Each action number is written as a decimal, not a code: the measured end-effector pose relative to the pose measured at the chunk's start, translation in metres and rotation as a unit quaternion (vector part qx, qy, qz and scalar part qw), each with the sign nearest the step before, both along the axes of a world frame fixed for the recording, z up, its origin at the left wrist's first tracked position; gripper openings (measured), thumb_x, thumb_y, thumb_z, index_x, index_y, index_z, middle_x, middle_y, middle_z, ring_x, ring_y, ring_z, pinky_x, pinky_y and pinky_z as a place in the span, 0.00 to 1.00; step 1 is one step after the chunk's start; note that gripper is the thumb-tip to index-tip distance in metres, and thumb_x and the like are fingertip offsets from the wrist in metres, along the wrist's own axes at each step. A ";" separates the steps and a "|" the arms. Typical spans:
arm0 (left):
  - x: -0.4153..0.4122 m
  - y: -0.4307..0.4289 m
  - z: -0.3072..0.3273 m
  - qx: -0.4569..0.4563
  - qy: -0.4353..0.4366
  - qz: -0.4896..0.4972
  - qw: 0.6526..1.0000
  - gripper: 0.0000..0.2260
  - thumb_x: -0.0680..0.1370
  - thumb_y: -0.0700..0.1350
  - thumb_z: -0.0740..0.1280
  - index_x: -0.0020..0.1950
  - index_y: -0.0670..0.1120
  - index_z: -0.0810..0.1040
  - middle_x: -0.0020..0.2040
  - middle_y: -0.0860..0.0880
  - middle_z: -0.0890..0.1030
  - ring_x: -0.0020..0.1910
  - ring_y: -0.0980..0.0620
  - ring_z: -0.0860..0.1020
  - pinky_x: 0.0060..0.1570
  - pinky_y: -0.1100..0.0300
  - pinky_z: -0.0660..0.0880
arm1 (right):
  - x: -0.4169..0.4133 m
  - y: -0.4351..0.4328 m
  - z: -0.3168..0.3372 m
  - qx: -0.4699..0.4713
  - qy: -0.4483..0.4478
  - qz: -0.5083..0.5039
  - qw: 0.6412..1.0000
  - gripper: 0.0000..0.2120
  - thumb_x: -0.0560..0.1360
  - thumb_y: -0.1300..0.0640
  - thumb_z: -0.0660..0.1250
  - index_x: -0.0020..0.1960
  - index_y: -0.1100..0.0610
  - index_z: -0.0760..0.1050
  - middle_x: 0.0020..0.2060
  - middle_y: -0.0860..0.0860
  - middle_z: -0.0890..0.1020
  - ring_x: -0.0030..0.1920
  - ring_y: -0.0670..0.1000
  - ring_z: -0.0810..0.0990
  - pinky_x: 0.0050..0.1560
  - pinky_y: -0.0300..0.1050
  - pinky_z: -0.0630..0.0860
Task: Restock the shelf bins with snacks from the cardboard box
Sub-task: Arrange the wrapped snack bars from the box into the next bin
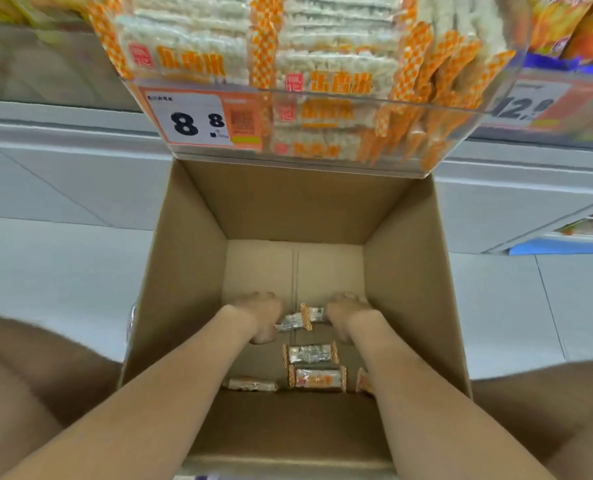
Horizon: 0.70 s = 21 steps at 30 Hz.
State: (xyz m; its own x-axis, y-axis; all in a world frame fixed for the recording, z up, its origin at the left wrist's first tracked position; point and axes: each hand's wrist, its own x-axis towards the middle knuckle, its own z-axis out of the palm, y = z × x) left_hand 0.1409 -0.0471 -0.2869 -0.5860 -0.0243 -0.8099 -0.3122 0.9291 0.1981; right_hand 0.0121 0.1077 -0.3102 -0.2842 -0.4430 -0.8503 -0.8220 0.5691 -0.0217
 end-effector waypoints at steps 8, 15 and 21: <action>0.018 0.020 -0.061 -0.049 -0.033 -0.108 0.992 0.37 0.78 0.33 0.69 0.83 0.53 0.58 0.84 0.42 0.47 0.80 0.32 0.55 0.79 0.40 0.60 | 0.002 0.008 -0.034 -0.017 -0.008 -0.031 0.999 0.34 0.78 0.66 0.64 0.81 0.46 0.64 0.81 0.57 0.57 0.80 0.62 0.57 0.79 0.60 0.58; 0.018 0.003 -0.065 -0.014 0.063 0.067 0.996 0.33 0.80 0.29 0.62 0.81 0.51 0.60 0.79 0.41 0.62 0.68 0.36 0.75 0.64 0.47 0.74 | -0.005 0.007 -0.037 -0.184 0.011 -0.330 0.926 0.26 0.78 0.68 0.61 0.72 0.50 0.61 0.58 0.58 0.78 0.58 0.61 0.78 0.53 0.51 0.74; 0.019 -0.010 -0.054 0.109 0.142 0.332 0.926 0.18 0.81 0.40 0.68 0.61 0.53 0.62 0.52 0.48 0.76 0.48 0.47 0.77 0.48 0.51 0.74 | -0.014 -0.007 -0.024 -0.275 -0.124 -0.531 0.792 0.13 0.79 0.66 0.64 0.63 0.60 0.75 0.53 0.59 0.83 0.47 0.55 0.80 0.40 0.44 0.74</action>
State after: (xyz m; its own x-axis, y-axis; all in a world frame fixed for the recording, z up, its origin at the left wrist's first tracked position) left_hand 0.1599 -0.0572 -0.3410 -0.6908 -0.3097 -0.6533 -0.7070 0.4785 0.5207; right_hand -0.0016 0.1012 -0.3340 -0.5994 -0.3889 -0.6996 0.1814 0.7853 -0.5920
